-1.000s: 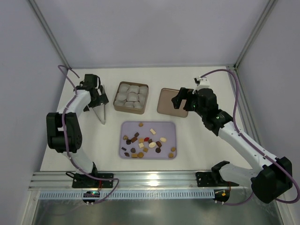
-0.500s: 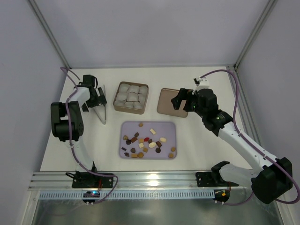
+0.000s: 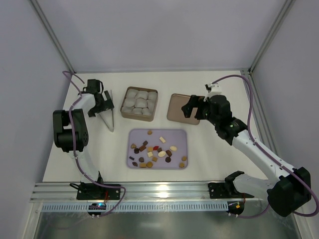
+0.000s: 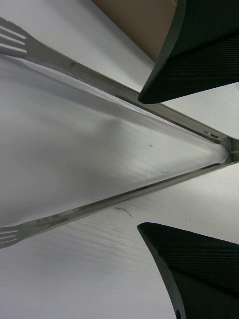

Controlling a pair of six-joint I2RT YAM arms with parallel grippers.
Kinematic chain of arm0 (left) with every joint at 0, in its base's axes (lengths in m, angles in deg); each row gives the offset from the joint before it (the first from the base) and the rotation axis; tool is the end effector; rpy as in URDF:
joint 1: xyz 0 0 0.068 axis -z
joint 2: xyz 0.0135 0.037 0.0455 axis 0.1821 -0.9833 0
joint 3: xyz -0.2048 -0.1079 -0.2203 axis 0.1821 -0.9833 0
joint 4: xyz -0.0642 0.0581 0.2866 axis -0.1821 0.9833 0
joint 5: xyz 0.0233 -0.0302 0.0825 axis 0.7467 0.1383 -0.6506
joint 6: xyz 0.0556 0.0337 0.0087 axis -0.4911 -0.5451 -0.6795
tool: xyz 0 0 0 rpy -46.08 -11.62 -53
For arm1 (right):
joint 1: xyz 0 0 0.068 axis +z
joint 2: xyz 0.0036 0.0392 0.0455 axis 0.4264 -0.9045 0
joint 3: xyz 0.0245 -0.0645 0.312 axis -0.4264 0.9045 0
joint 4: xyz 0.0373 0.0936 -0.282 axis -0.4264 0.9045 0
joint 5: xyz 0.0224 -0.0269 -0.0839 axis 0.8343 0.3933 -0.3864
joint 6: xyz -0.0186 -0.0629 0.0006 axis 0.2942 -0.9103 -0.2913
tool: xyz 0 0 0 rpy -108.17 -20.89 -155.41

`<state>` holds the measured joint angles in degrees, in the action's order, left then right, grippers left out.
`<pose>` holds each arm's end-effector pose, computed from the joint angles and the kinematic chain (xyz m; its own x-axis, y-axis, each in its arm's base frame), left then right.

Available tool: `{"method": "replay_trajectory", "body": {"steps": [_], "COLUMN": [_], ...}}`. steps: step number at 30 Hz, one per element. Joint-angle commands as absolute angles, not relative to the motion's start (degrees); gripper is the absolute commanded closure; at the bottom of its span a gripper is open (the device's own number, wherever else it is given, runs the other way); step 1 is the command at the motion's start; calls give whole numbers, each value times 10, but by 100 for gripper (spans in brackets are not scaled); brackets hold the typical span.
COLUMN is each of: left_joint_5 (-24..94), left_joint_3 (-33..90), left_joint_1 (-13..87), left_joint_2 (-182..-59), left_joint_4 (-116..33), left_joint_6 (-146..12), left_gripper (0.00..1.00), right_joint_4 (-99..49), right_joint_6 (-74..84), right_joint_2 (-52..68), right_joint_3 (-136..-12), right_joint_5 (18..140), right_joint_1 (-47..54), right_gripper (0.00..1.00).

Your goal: Pack the chocolate

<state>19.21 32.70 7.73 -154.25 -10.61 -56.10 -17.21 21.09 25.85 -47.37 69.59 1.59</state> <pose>0.4539 0.0284 0.1927 -0.7712 -0.4141 -0.4835 -0.4336 0.8978 -0.0774 0.2565 0.1278 0.3334 -0.4767 0.1969 -0.8567 -0.2562 0.9011 0.3497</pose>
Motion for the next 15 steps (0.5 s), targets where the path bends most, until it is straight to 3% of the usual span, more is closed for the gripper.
{"method": "replay_trajectory", "body": {"steps": [1, 15], "left_joint_5": [210, 235], "left_joint_3": [322, 315], "left_joint_1": [73, 75], "left_joint_2": [-1502, -1526], "left_joint_4": [-141, -146], "left_joint_6": [-556, -566], "left_gripper": [0, 0], "right_joint_4": [-192, -194], "right_joint_6": [204, 208], "right_joint_2": [282, 279], "right_joint_3": [-474, -470], "right_joint_5": [698, 701], "right_joint_1": [16, 15], "right_gripper": [0, 0]}}
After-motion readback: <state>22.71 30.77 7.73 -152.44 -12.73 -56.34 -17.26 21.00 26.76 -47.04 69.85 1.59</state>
